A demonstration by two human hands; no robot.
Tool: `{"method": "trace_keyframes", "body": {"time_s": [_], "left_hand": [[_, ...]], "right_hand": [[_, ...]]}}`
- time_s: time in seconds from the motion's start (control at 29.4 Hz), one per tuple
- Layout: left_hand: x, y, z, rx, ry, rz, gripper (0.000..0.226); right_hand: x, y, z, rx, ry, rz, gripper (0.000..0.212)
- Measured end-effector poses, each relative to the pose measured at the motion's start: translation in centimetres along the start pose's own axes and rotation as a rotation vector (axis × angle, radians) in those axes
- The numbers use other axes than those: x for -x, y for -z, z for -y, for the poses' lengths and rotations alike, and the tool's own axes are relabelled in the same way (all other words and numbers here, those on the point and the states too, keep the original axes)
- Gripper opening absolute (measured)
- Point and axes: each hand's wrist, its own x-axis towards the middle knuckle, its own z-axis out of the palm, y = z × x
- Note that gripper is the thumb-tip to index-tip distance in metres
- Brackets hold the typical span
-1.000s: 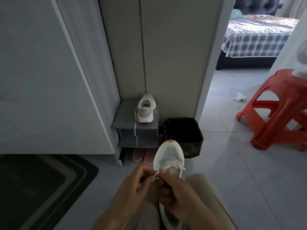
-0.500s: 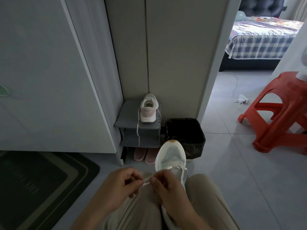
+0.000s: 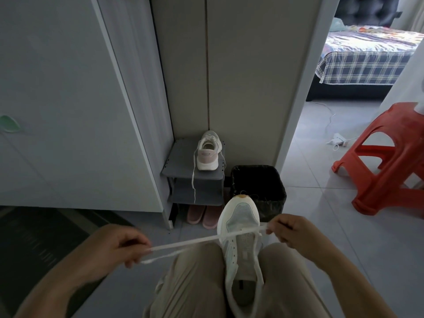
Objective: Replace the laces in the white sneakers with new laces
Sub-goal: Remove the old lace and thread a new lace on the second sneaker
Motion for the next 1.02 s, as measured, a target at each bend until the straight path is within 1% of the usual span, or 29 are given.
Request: {"method": "trace_keyframes", "body": {"time_s": [0.07,0.14,0.17,0.2,0.24,0.27,0.31,0.34,0.37,0.41,0.44,0.48,0.54,0.58,0.65,0.68,0.75,0.78,0.85,0.92,0.95,0.99,1.02], "left_hand": [[0.0,0.4,0.4,0.020,0.014,-0.052,0.010],[-0.1,0.1,-0.1,0.077,0.000,-0.133,0.010],[-0.2,-0.5,-0.8,0.079,-0.032,-0.125,0.012],[-0.4,-1.5,-1.7,0.067,-0.082,-0.086,0.018],[-0.7,-2.8,-2.6,0.058,-0.131,-0.035,0.021],[-1.0,-4.2,-3.5,0.066,-0.182,0.007,0.018],[-1.3,-5.4,-4.2,0.083,-0.234,0.033,0.012],[-1.7,-6.4,-4.7,0.106,-0.281,0.041,0.009],[-1.9,-7.2,-5.0,0.127,-0.311,0.043,0.004],[-2.0,-7.5,-5.1,0.141,-0.326,0.048,0.004],[-2.0,-7.7,-4.9,0.157,-0.330,0.061,0.009],[-1.9,-7.6,-4.6,0.180,-0.317,0.076,0.014],[-1.6,-7.3,-3.5,0.202,-0.269,0.100,0.019],[-1.5,-7.0,-2.9,0.220,-0.251,0.103,0.018],[-1.6,-6.4,-1.5,0.275,-0.226,0.092,0.012],[-1.8,-6.3,-0.9,0.278,-0.220,0.078,0.013],[-2.6,-6.7,0.1,0.215,-0.238,0.005,0.017],[-3.1,-7.2,0.3,0.162,-0.261,-0.049,0.015],[-3.9,-8.2,0.3,0.057,-0.324,-0.144,0.006],[-4.6,-9.6,-0.2,0.030,-0.353,-0.222,0.013],[-4.9,-10.3,-0.6,0.002,-0.379,-0.272,0.017],[-5.2,-11.1,-1.2,-0.049,-0.434,-0.317,0.021],[-5.3,-11.9,-1.9,-0.102,-0.495,-0.337,0.024]], "right_hand": [[-0.5,0.4,-1.4,-0.002,-0.056,-0.102,0.022],[-0.6,-0.4,-1.6,0.047,-0.065,-0.236,0.014],[-0.4,-1.3,-1.3,0.111,-0.022,-0.333,0.018],[0.2,-2.6,-0.6,0.157,0.084,-0.421,0.024],[0.8,-3.9,0.6,0.169,0.242,-0.459,0.028],[1.5,-5.2,2.0,0.180,0.404,-0.414,0.028],[2.1,-6.4,3.2,0.216,0.529,-0.322,0.025],[2.7,-7.4,4.1,0.230,0.608,-0.201,0.020],[3.2,-7.9,5.0,0.212,0.591,-0.074,0.013],[3.3,-7.8,5.2,0.174,0.527,0.043,0.009],[3.3,-7.3,5.0,0.136,0.457,0.107,0.013],[3.4,-6.5,4.7,0.121,0.370,0.128,0.020],[3.2,-4.1,2.9,0.166,0.230,0.105,0.025],[3.1,-2.8,2.0,0.169,0.191,0.079,0.026],[2.8,-0.1,-0.1,0.158,0.155,-0.046,0.026],[2.6,1.2,-0.9,0.154,0.128,-0.103,0.025],[2.1,2.9,-2.2,0.190,0.097,-0.182,0.019],[1.8,3.5,-2.6,0.227,0.089,-0.200,0.018],[1.2,4.1,-3.4,0.304,0.050,-0.227,0.020],[0.7,4.2,-3.9,0.392,0.016,-0.308,0.023],[0.6,3.8,-4.0,0.476,0.059,-0.363,0.019],[0.5,2.9,-3.7,0.513,0.144,-0.412,0.010],[0.5,1.6,-3.0,0.490,0.246,-0.417,0.007]]}}
